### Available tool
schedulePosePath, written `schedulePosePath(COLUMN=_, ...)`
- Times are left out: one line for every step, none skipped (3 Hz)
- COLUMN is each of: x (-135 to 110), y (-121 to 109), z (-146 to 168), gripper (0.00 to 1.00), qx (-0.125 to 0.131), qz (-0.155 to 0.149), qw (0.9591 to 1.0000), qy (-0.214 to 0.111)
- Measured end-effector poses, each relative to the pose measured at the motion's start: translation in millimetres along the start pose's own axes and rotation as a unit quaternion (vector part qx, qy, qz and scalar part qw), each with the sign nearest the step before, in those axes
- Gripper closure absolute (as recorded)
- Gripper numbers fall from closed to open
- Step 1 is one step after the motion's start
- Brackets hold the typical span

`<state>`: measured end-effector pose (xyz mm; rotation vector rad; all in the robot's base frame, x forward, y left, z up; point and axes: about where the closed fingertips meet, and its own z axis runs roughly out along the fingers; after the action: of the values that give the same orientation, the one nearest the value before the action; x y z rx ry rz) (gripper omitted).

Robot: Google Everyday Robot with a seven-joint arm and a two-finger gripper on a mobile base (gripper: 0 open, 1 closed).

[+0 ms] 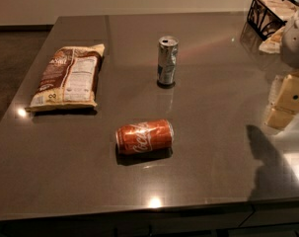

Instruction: Place coke can upright

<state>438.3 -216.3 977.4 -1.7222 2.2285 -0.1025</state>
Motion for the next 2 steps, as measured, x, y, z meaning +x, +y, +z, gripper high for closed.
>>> schedulePosePath(x=-0.1, y=0.0, z=0.0, gripper=0.00, qx=0.000, qz=0.000, qw=1.0000, qy=0.000)
schedulePosePath(x=-20.1, y=1.1, z=12.9, gripper=0.00, qx=-0.002, qz=-0.022, qw=0.9997, qy=-0.001)
